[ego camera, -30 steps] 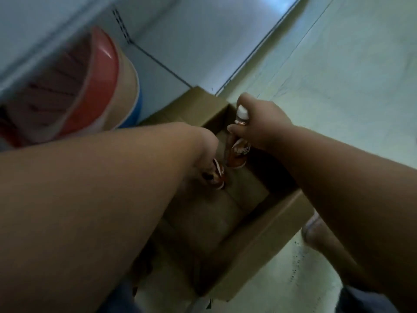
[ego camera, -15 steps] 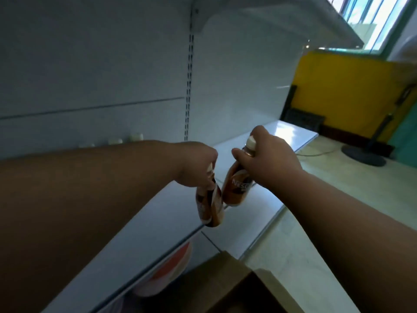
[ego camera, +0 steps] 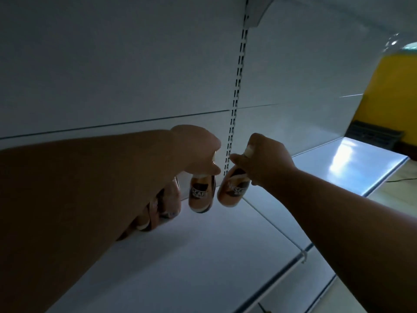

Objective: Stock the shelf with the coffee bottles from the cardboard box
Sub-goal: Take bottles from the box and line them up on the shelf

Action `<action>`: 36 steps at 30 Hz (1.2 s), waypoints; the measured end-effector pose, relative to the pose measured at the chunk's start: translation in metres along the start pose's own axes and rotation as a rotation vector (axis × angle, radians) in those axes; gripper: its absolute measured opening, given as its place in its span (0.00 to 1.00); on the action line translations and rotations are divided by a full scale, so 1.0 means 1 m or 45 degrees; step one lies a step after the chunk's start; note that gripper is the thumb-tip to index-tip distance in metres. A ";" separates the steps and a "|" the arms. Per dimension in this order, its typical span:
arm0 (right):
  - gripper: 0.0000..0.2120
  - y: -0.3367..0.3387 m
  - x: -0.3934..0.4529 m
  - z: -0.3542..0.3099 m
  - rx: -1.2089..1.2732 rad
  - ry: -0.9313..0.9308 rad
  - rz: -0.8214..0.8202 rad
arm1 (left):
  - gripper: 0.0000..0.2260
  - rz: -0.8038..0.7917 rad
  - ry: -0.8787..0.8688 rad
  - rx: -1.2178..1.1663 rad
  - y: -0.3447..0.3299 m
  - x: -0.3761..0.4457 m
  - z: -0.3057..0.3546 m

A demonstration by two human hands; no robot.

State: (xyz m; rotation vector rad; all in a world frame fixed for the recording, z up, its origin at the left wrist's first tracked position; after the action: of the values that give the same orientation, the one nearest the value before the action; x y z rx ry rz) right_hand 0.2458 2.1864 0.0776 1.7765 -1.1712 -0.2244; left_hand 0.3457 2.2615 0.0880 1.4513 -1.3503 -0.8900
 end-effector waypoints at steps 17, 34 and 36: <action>0.11 -0.102 0.056 -0.036 -0.211 0.045 -0.395 | 0.25 0.026 0.228 -0.193 -0.037 0.010 -0.040; 0.15 -0.073 -0.120 -0.270 -0.139 0.754 -0.384 | 0.19 0.101 0.516 -0.285 0.006 -0.273 -0.130; 0.12 -0.088 -0.142 -0.302 -0.154 0.826 -0.416 | 0.18 0.080 0.596 -0.304 0.001 -0.311 -0.150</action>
State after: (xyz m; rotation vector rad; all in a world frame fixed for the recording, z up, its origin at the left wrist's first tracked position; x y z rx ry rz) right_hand 0.4052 2.4892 0.1195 1.7341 -0.3980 0.0917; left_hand 0.4449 2.5910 0.1085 1.3189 -0.9030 -0.5967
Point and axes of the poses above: each hand's wrist, its own x-axis towards the middle knuckle, its own y-axis out of the back of the hand, z = x × y, the point moved 10 cm from there along x, towards the middle knuckle, and after that the axes turned 3 degrees about -y, right-handed, at the moved point
